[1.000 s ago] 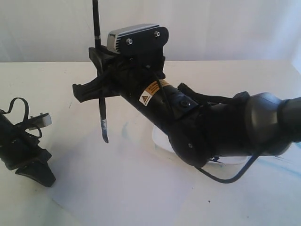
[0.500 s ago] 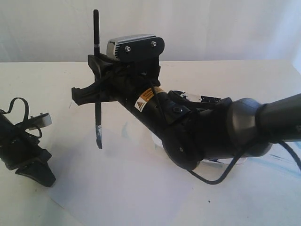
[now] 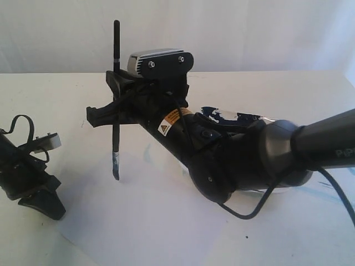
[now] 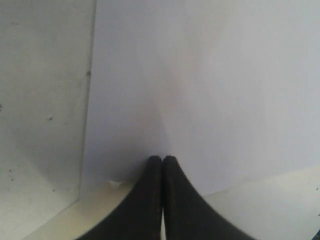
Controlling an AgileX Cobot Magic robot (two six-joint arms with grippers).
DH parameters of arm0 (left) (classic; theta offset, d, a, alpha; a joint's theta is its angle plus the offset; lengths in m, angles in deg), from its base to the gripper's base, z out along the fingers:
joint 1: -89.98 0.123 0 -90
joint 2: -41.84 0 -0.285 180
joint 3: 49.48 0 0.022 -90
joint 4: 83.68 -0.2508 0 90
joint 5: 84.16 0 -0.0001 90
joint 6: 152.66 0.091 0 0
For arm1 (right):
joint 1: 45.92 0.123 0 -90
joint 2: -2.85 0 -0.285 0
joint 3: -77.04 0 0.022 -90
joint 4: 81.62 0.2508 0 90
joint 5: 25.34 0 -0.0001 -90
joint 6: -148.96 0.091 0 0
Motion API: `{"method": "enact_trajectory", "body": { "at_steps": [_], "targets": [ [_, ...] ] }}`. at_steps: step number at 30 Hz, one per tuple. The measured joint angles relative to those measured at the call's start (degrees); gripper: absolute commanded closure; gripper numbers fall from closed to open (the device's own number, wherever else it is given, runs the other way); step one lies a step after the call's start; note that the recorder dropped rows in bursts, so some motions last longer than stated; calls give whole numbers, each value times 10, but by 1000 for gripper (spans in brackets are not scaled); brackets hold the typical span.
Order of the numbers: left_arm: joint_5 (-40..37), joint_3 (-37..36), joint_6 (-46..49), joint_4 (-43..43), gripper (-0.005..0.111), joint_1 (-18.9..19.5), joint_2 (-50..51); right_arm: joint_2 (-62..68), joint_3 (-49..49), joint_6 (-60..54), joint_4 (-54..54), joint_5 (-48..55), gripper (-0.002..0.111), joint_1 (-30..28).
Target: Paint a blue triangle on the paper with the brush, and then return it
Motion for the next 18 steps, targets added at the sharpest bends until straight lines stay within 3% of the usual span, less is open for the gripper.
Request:
{"method": "enact_trajectory", "body": {
  "at_steps": [8, 18],
  "targets": [
    [0, 0, 0, 0, 107, 0, 0, 0, 0, -9, 49, -3, 108, 33],
    [0, 0, 0, 0, 107, 0, 0, 0, 0, -159, 194, -19, 108, 93]
  ]
}}
